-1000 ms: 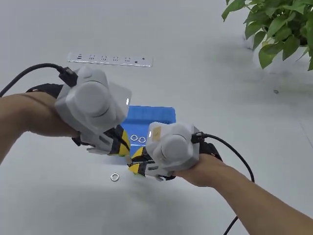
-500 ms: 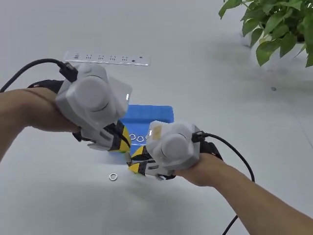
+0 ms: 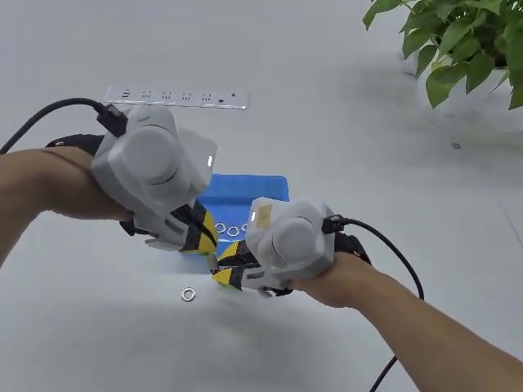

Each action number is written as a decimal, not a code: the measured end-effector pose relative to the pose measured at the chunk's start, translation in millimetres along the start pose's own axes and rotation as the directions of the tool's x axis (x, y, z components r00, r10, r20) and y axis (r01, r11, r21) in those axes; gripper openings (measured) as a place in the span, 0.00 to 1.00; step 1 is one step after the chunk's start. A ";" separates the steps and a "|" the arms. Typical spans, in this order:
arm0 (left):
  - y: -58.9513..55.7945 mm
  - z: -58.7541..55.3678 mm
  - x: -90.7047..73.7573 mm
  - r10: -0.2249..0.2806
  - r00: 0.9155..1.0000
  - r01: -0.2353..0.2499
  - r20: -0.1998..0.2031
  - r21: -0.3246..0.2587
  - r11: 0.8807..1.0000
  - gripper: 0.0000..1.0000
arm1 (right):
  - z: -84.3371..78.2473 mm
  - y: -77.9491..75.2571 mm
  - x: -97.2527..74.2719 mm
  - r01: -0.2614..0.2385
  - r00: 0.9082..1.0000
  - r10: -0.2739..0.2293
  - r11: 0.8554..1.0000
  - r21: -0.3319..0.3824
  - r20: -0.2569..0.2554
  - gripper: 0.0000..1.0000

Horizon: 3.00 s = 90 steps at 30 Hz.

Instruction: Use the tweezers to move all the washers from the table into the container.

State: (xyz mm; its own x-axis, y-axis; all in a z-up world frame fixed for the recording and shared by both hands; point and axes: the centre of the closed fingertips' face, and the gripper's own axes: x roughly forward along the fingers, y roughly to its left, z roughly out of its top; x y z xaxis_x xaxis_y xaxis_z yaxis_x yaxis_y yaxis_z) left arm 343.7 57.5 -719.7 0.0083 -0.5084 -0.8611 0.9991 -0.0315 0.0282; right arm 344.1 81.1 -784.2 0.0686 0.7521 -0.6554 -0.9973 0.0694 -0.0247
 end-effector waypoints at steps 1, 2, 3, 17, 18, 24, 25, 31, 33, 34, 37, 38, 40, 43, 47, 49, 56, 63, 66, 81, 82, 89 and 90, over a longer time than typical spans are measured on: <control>-0.1 -0.2 0.3 -0.001 1.000 0.001 0.001 -0.001 1.000 0.05 | 0.0 0.1 0.1 0.000 1.000 0.000 1.000 0.000 -0.001 0.10; -0.1 -0.1 0.5 -0.001 1.000 0.001 0.001 -0.001 1.000 0.05 | 0.0 0.2 -0.1 -0.001 1.000 0.001 1.000 0.003 -0.002 0.10; -0.1 0.1 0.8 -0.001 1.000 0.001 0.002 -0.002 1.000 0.05 | -0.1 0.4 -0.2 -0.003 1.000 0.003 1.000 0.006 -0.003 0.10; -2.3 1.6 0.2 -0.002 1.000 0.002 -0.009 0.007 1.000 0.05 | 0.4 2.5 -1.5 -0.006 1.000 0.006 1.000 -0.007 -0.013 0.10; -2.6 1.7 -0.3 -0.002 1.000 0.002 -0.010 0.008 1.000 0.05 | 0.7 2.5 -1.7 -0.006 1.000 0.006 1.000 -0.007 -0.013 0.10; -4.7 5.3 -7.0 0.002 1.000 -0.002 -0.013 0.013 1.000 0.05 | 6.2 3.9 -6.2 -0.005 1.000 0.005 1.000 -0.017 -0.010 0.10; -5.1 5.9 -8.0 0.003 1.000 -0.003 -0.014 0.014 1.000 0.05 | 7.2 4.1 -6.9 -0.004 1.000 0.004 1.000 -0.022 -0.009 0.10; -7.0 10.5 -18.9 0.012 1.000 -0.012 -0.020 0.017 1.000 0.05 | 17.6 5.5 -13.4 -0.009 1.000 0.009 0.999 -0.039 -0.004 0.10; -6.8 11.9 -22.7 0.017 1.000 -0.017 -0.021 0.019 1.000 0.05 | 21.7 6.0 -15.8 -0.009 1.000 0.009 0.999 -0.043 -0.001 0.10; -6.9 13.0 -24.9 0.020 1.000 -0.019 -0.020 0.019 1.000 0.05 | 23.1 6.0 -16.5 -0.008 1.000 0.008 0.999 -0.044 -0.002 0.10; -7.8 15.9 -29.4 0.025 1.000 -0.025 -0.017 0.020 0.999 0.05 | 28.8 7.1 -20.9 -0.008 1.000 0.008 0.999 -0.049 -0.001 0.10; -8.2 16.8 -31.0 0.026 1.000 -0.026 -0.016 0.020 0.999 0.05 | 30.0 6.8 -21.9 -0.006 1.000 0.006 0.998 -0.054 0.000 0.10; -7.7 19.0 -34.8 0.032 0.999 -0.032 -0.011 0.020 0.999 0.05 | 33.0 6.8 -24.0 -0.005 1.000 0.006 0.999 -0.054 0.006 0.10; -7.8 21.8 -40.5 0.039 0.999 -0.038 -0.013 0.025 0.999 0.05 | 38.9 6.9 -27.3 -0.003 1.000 0.004 0.998 -0.062 0.010 0.10; -7.1 26.7 -47.9 0.051 0.999 -0.051 -0.010 0.030 0.998 0.05 | 46.3 5.1 -32.2 0.000 1.000 0.001 0.997 -0.082 0.010 0.10; -5.8 29.6 -51.4 0.062 0.998 -0.061 -0.008 0.035 0.998 0.05 | 49.0 3.5 -34.2 0.004 1.000 -0.003 0.996 -0.084 0.014 0.10; -1.9 36.2 -59.5 0.080 0.997 -0.080 -0.001 0.045 0.996 0.05 | 58.1 -2.4 -41.3 0.019 1.000 -0.017 0.994 -0.104 0.020 0.10; 5.7 40.6 -65.9 0.099 0.995 -0.099 0.003 0.054 0.994 0.05 | 64.6 -10.7 -45.9 0.036 0.999 -0.033 0.992 -0.121 0.022 0.10; 10.0 42.6 -68.2 0.106 0.994 -0.106 0.010 0.055 0.993 0.05 | 67.1 -15.9 -47.3 0.042 0.999 -0.040 0.991 -0.125 0.024 0.10; 33.2 43.0 -65.1 0.116 0.993 -0.118 0.029 0.062 0.991 0.05 | 64.9 -41.0 -45.3 0.062 0.998 -0.060 0.990 -0.130 0.023 0.10; 34.5 42.2 -64.1 0.116 0.993 -0.117 0.029 0.061 0.991 0.05 | 64.0 -42.4 -44.7 0.062 0.998 -0.059 0.990 -0.129 0.022 0.10; 45.5 37.0 -59.1 0.122 0.992 -0.123 0.025 0.059 0.991 0.05 | 59.8 -52.7 -39.1 0.066 0.998 -0.064 0.990 -0.126 0.021 0.10; 47.0 36.2 -58.5 0.124 0.992 -0.125 0.025 0.060 0.990 0.05 | 59.2 -54.0 -38.3 0.066 0.998 -0.064 0.990 -0.125 0.021 0.10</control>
State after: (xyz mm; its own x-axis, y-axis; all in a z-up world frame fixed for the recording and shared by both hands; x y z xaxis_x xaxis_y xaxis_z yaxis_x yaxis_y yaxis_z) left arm 388.7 54.6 -649.6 0.1312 -0.5302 -0.8377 0.9859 -0.0189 0.1663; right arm 396.9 87.3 -713.2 0.1327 0.7596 -0.6368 -0.9861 0.0364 -0.1621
